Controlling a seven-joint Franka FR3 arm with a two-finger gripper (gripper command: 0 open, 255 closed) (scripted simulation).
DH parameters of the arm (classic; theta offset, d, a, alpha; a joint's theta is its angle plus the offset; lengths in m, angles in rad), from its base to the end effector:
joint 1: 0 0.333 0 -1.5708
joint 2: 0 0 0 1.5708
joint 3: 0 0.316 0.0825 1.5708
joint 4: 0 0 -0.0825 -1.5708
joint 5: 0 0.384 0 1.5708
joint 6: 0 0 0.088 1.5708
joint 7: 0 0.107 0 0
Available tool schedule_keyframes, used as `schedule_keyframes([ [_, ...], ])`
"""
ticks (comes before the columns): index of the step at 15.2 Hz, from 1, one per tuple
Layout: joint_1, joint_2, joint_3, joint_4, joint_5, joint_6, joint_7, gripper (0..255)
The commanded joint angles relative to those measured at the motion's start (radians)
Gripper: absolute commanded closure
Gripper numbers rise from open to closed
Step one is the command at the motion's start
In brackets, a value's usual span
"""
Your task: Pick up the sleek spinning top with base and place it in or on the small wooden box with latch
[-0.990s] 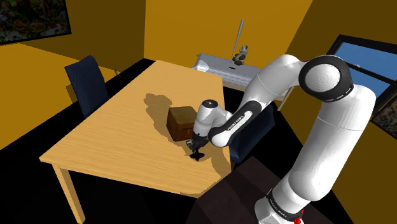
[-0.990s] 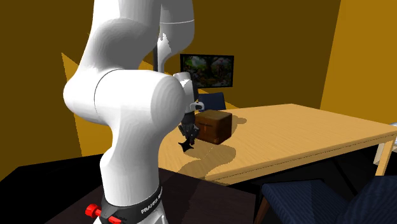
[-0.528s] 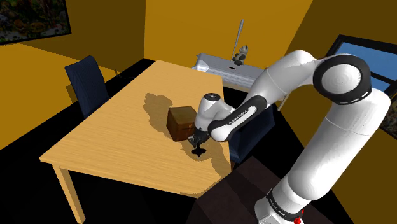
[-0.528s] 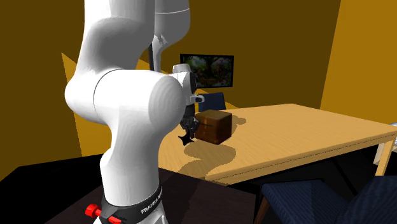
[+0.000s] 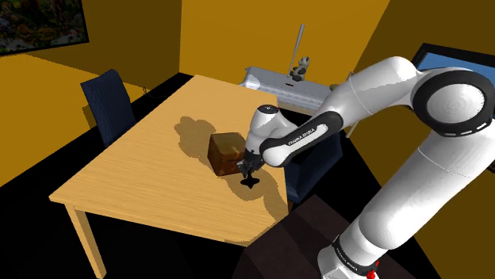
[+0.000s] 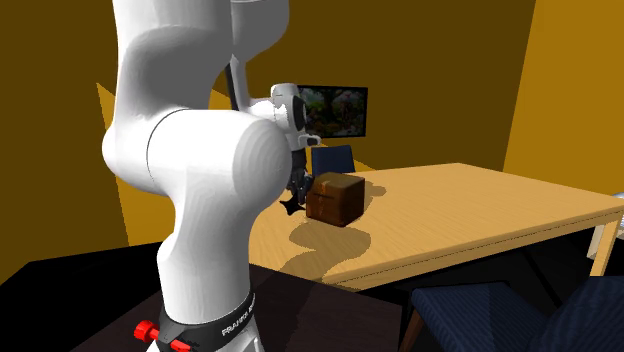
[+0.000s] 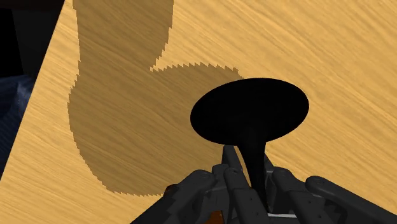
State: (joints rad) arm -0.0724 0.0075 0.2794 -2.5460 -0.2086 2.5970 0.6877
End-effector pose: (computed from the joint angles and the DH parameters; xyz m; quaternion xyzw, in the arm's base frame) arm 0.4481 0.0984 0.2715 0.9867 -0.1514 0.0434 0.0400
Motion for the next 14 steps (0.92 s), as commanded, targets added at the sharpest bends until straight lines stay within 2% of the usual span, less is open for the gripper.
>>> schedule_keyframes([
  [1, 0.001, -0.027, 0.002, 0.001, 0.023, -0.027, -0.019, 255],
  [14, 0.018, -0.176, -0.005, 0.050, 0.121, -0.214, -0.104, 255],
])
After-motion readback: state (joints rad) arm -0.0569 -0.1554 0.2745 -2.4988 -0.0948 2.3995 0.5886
